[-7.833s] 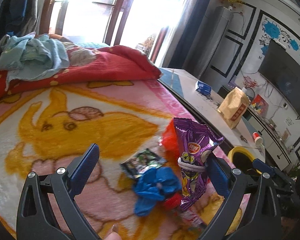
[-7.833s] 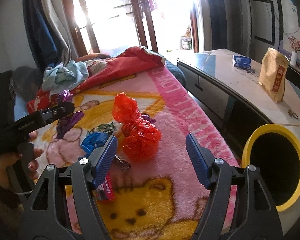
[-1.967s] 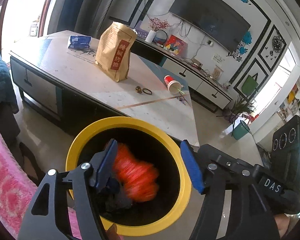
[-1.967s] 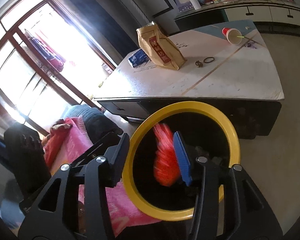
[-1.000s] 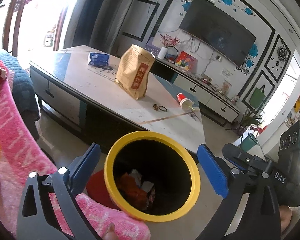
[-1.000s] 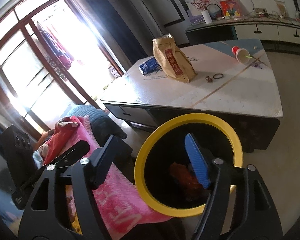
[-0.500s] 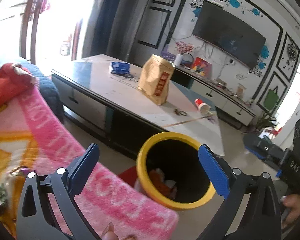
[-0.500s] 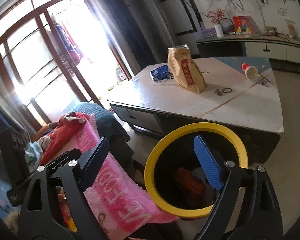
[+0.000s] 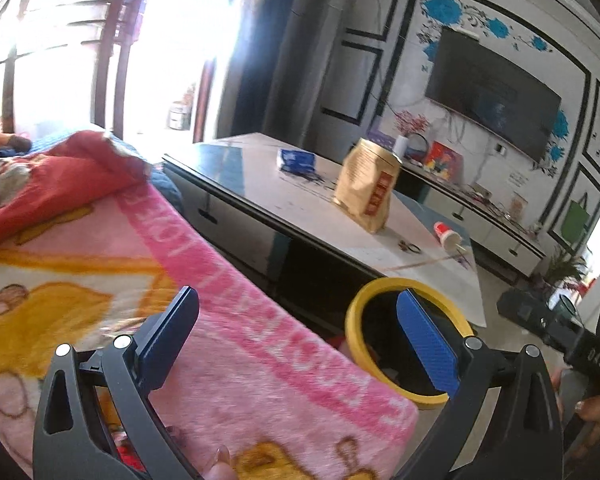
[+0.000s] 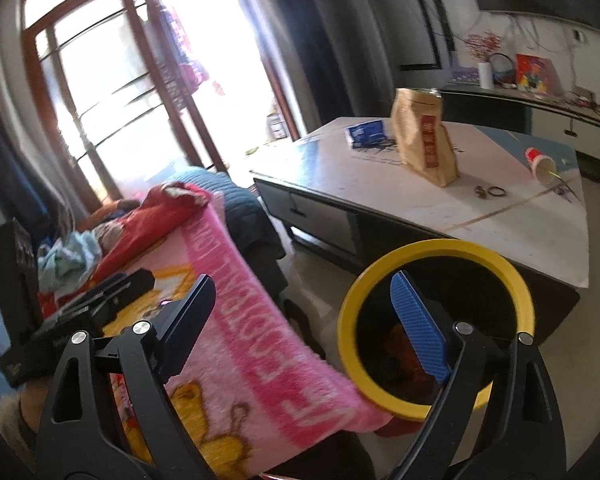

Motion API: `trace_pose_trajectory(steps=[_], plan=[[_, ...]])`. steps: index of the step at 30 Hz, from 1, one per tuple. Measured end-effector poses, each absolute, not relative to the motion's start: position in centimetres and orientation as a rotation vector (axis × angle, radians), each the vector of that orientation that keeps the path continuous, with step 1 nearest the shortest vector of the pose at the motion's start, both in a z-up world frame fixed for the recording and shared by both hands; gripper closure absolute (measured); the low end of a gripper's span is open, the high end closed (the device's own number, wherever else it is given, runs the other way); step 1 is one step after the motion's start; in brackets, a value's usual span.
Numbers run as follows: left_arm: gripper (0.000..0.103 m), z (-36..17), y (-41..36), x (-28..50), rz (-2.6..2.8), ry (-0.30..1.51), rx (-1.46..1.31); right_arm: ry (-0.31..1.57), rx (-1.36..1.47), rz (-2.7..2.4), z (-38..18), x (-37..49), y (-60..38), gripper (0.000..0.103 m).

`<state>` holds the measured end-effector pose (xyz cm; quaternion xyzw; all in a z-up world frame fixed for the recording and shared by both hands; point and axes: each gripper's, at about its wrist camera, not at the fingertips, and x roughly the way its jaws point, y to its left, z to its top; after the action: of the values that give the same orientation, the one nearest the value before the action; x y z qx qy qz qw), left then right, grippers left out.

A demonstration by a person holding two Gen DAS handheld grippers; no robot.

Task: Collect trash
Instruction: 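Move both open tools back over the blanket toward the remaining trash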

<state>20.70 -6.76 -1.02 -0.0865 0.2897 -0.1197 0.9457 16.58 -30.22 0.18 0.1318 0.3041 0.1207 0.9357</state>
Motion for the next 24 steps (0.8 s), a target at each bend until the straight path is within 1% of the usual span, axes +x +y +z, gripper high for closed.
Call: trace_pose_trajectory(steps=[9,24], plan=[[0.007,-0.9,-2.1,19.0,-0.148,0.569,-0.213,0.664,0.192,0.347,-0.3,15.6,-25.2,0.022],[0.007,-2.6,5.8,17.7,0.009,0.588,-0.292,0.737,0.064,0.501,-2.0,13.7,-17.3,0.022]])
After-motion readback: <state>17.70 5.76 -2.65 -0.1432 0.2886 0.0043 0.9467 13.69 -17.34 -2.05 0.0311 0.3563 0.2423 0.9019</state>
